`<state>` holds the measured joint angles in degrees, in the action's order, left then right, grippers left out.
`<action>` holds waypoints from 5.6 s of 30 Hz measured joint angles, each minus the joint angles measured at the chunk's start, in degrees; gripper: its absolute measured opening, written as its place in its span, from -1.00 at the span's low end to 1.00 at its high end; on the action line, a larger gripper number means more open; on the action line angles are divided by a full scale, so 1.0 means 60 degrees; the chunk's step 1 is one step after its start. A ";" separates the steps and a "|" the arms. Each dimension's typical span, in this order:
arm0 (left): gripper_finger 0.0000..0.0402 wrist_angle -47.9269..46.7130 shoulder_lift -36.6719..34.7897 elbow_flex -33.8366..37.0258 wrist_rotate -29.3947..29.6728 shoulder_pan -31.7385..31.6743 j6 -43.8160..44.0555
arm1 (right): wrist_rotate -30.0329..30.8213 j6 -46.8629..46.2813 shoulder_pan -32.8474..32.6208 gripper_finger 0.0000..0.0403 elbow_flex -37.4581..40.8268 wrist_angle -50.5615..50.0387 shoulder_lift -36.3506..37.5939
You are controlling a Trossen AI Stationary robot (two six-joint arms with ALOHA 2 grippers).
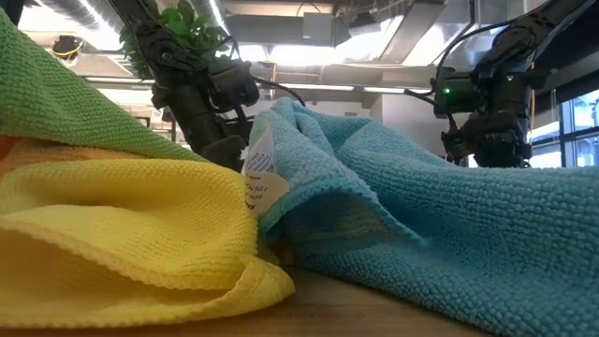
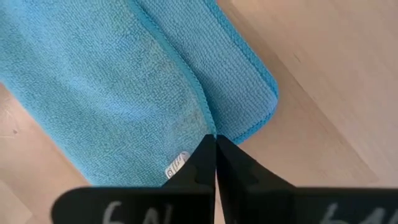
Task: Fold microfiber towels
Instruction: Fold the left blue microfiber towel
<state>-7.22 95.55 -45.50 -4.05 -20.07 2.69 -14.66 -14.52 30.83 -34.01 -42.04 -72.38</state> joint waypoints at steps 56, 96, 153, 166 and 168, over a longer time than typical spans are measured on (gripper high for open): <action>-0.21 0.1046 0.0270 0.0018 -0.0972 -0.0184 -0.0435 | -0.0080 0.0007 0.0001 -0.98 -0.0003 0.0069 0.0007; -0.21 0.1445 0.0269 0.0018 -0.0930 -0.0041 -0.0796 | 0.3784 -0.1144 -0.1300 -1.00 -0.1050 -0.0970 0.0192; -0.04 -0.1166 0.1537 -0.1785 -0.1662 -0.0687 -0.2130 | 0.3159 -0.0963 -0.1293 -0.98 -0.0808 -0.0747 -0.0102; -0.21 -0.1178 0.1530 -0.1781 -0.0588 -0.0228 -0.2926 | 0.3158 -0.0965 -0.1293 -0.98 -0.0808 -0.0754 -0.0102; -0.29 -0.1180 0.1530 -0.1781 -0.0558 -0.0198 -0.2982 | 0.3158 -0.0965 -0.1293 -0.98 -0.0808 -0.0750 -0.0102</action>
<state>-14.31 104.73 -56.18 -7.40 -21.26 -15.20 4.29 -20.32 23.07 -38.85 -46.54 -72.99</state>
